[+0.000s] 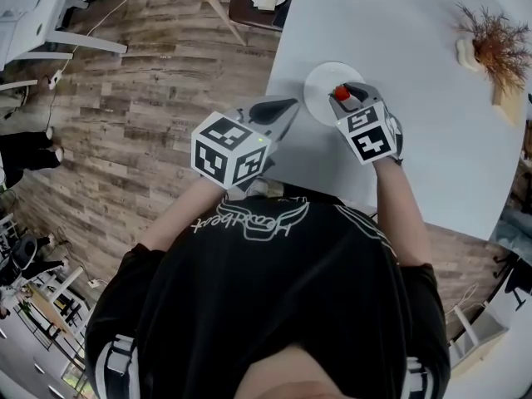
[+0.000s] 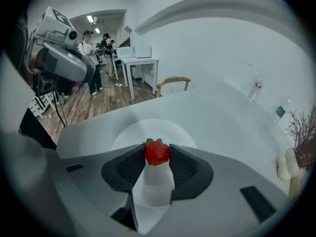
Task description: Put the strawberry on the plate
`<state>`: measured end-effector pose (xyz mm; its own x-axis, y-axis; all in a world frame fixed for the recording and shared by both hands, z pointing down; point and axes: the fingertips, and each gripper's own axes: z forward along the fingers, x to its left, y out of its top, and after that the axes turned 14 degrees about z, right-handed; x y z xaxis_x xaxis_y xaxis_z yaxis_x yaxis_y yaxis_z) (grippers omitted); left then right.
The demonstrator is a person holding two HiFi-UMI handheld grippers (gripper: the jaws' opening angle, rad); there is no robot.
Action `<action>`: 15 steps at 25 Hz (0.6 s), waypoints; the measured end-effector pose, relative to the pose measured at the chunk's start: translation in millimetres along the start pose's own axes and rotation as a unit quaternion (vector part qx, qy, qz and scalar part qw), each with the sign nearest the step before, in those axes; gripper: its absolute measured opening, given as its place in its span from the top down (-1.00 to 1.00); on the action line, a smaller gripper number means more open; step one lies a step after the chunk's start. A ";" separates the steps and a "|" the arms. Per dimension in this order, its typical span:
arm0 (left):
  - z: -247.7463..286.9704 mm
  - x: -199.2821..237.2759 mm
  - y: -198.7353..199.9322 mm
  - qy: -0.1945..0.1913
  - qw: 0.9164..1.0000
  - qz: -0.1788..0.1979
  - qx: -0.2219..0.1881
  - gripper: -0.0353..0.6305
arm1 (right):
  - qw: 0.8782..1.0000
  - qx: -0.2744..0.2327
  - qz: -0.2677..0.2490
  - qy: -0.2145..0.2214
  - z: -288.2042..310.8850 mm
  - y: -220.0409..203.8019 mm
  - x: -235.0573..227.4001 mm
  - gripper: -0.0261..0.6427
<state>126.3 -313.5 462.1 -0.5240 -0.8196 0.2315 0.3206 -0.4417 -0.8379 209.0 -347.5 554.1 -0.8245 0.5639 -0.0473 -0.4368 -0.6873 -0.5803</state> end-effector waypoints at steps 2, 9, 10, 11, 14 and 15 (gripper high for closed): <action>-1.0 1.5 -0.8 0.001 1.000 -0.001 -0.001 0.87 | 1.000 0.009 -0.005 -0.002 4.1 -2.3 -0.4 0.53; -7.9 4.2 -0.3 0.006 1.000 -0.010 -0.006 0.87 | 0.999 0.031 -0.013 -0.003 12.3 -7.9 0.7 0.53; -9.1 4.6 -0.4 0.006 1.000 -0.010 -0.006 0.87 | 0.999 0.031 -0.013 -0.002 13.0 -8.2 0.9 0.53; -10.3 5.2 -0.6 0.007 1.000 -0.010 -0.007 0.87 | 0.999 0.032 -0.014 -0.001 13.6 -7.7 1.0 0.53; -14.5 6.9 -1.2 0.010 1.000 -0.012 -0.008 0.87 | 0.999 0.035 -0.018 0.005 14.7 -5.7 1.0 0.53; -16.0 7.3 -1.2 0.011 1.000 -0.013 -0.008 0.87 | 0.999 0.037 -0.014 0.009 14.8 -5.9 1.0 0.52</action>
<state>109.5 -313.1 456.9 -0.5487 -0.7999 0.2431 0.2932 -0.4565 -0.8400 205.5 -349.6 569.5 -0.8056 0.5907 -0.0462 -0.4855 -0.7028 -0.5199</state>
